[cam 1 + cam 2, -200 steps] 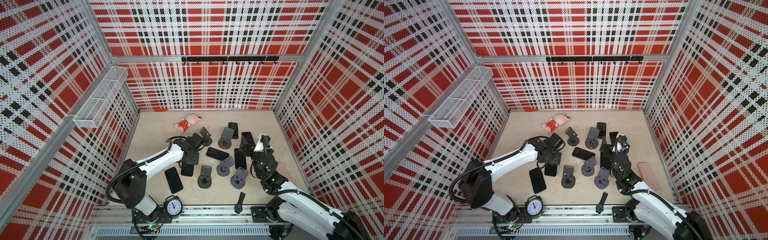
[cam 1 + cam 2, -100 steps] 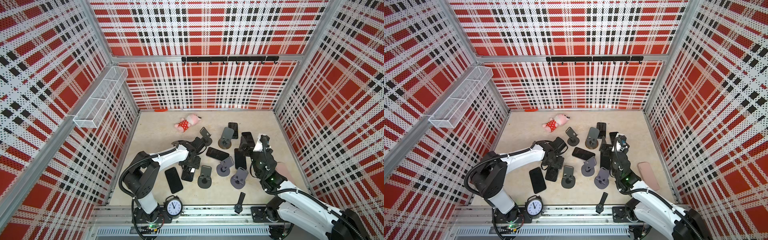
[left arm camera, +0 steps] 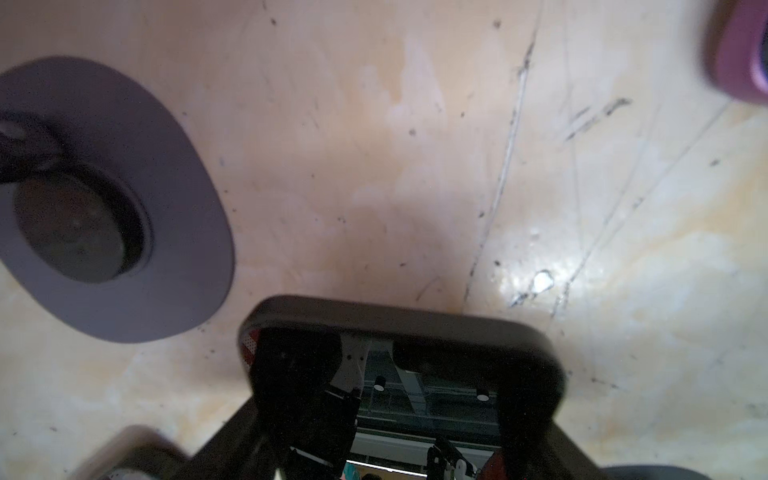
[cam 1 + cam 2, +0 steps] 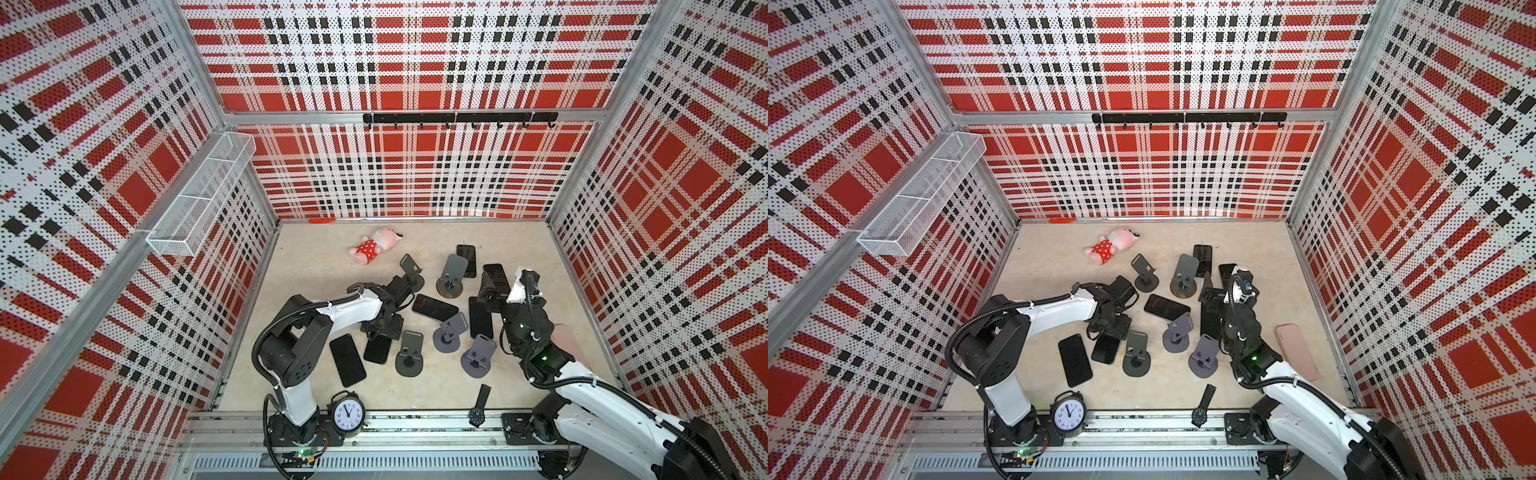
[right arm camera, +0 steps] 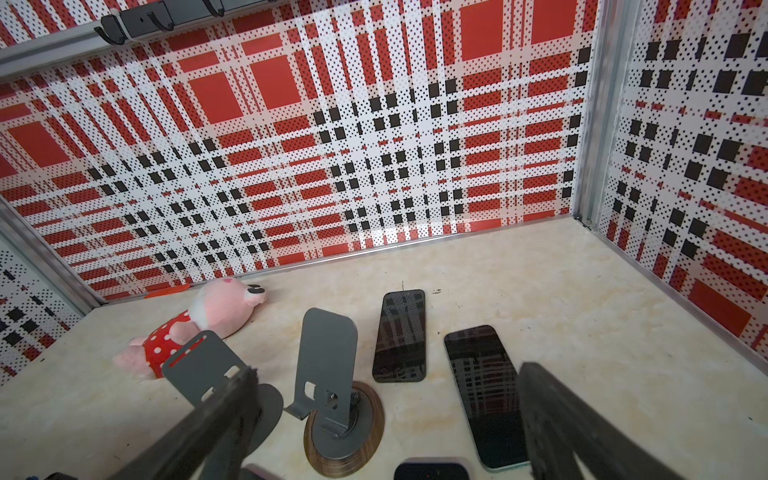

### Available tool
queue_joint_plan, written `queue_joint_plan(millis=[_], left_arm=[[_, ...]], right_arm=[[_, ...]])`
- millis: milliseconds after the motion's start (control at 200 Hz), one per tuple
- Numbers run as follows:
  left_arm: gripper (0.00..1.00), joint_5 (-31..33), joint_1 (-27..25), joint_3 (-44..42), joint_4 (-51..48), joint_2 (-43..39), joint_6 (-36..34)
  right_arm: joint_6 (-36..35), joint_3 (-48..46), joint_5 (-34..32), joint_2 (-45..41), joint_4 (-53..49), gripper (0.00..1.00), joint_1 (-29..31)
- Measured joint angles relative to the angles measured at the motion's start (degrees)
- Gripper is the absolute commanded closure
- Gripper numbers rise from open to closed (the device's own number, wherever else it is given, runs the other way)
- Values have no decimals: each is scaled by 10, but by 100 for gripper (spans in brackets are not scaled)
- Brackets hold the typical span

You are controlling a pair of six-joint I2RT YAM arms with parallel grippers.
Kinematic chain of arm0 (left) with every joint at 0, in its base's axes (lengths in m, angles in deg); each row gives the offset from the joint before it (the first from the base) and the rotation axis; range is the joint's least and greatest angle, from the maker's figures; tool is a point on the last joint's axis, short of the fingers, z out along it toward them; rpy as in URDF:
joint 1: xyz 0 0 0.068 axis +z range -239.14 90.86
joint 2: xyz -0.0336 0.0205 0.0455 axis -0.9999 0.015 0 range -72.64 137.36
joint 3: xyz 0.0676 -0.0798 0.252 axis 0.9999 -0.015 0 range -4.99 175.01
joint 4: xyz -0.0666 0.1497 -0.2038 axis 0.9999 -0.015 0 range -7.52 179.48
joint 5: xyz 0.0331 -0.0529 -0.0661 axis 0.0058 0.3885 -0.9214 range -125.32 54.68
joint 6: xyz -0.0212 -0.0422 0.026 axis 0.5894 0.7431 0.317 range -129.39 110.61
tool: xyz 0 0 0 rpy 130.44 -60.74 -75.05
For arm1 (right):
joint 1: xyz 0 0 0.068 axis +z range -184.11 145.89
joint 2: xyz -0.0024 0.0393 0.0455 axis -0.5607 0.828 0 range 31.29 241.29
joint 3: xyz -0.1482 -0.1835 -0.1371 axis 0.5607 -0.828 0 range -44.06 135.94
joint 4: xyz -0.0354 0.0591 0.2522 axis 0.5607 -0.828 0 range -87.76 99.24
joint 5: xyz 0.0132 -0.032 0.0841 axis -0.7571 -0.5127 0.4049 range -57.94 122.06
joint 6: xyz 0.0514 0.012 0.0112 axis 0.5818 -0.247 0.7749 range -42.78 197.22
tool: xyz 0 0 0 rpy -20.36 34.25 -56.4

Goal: Remove the phone from the phone stand

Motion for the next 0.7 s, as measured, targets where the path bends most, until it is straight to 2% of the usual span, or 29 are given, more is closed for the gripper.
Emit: queue_joint_plan(millis=[696], left_arm=[[27, -17, 2, 13, 7, 13, 0]], right_arm=[[0, 0, 3, -5, -2, 0, 0]])
